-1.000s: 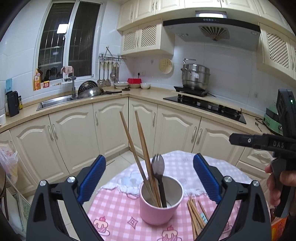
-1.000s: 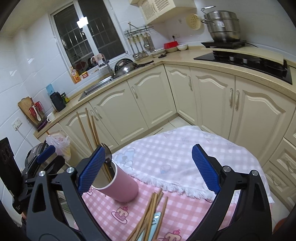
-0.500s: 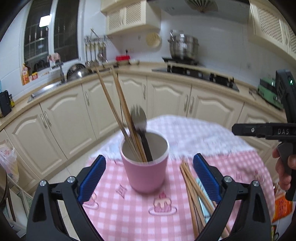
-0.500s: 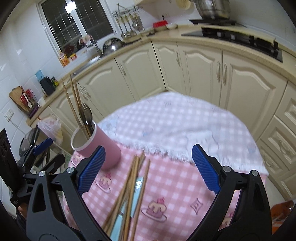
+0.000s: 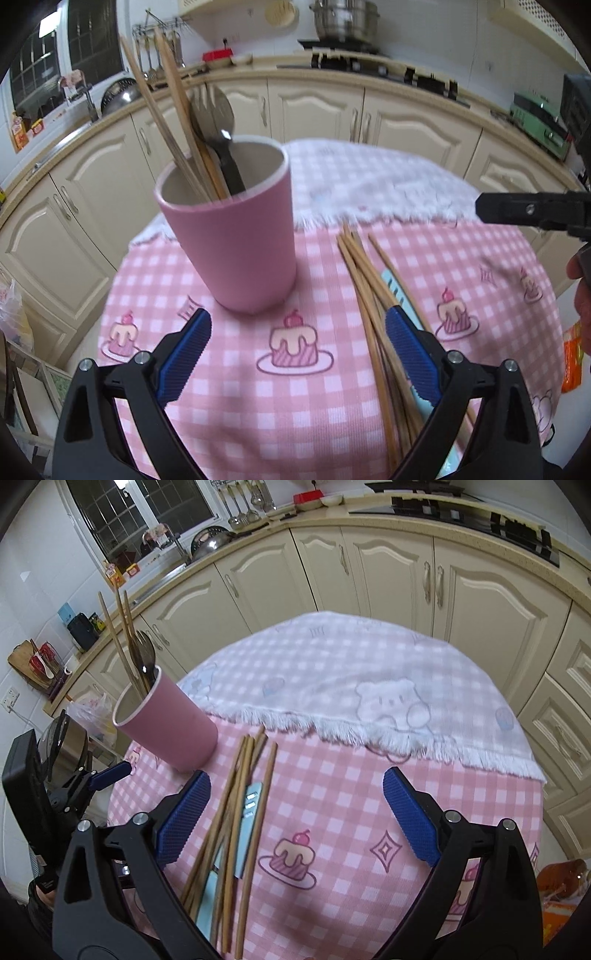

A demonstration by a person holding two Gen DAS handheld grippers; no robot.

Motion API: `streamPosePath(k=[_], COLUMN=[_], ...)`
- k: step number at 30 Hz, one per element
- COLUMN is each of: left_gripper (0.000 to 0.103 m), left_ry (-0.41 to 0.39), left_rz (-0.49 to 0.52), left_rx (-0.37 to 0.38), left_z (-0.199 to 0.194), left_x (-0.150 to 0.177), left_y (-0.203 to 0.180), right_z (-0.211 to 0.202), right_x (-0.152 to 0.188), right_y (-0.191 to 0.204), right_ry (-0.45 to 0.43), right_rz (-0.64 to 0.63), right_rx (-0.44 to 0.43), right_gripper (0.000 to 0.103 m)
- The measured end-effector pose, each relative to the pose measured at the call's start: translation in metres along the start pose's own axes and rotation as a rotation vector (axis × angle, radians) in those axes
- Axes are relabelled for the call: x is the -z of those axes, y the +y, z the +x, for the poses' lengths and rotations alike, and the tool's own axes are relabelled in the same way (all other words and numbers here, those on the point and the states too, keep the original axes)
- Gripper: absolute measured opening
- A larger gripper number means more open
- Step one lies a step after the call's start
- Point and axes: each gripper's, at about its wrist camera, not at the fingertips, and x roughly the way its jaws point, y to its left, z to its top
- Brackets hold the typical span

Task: Organize utensils
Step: 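Move both open tools back from the cup toward the remaining chopsticks, then grasp a wooden chopstick with the right tool while the left tool grasps another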

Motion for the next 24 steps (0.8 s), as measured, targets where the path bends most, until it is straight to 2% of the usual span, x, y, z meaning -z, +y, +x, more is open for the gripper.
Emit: streamPosePath(k=[11, 18, 24], left_gripper=[0.093, 0.093, 0.094], left_ry=[0.147, 0.154, 0.148], left_rz=[0.041, 0.011, 0.016], left_rx=[0.0, 0.021, -0.013], left_z=[0.037, 0.047, 0.051], left_x=[0.013, 0.006, 0.001], left_y=[-0.011, -0.012, -0.013], right_z=[0.02, 0.034, 0.049], right_x=[0.026, 0.036, 0.05], right_y=[-0.004, 0.008, 0.028], right_ry=[0.096, 0.147, 0.195], right_rz=[-0.016, -0.075, -0.184], right_rx=[0.028, 0.043, 0.112], right_gripper=[0.093, 0.093, 0.093])
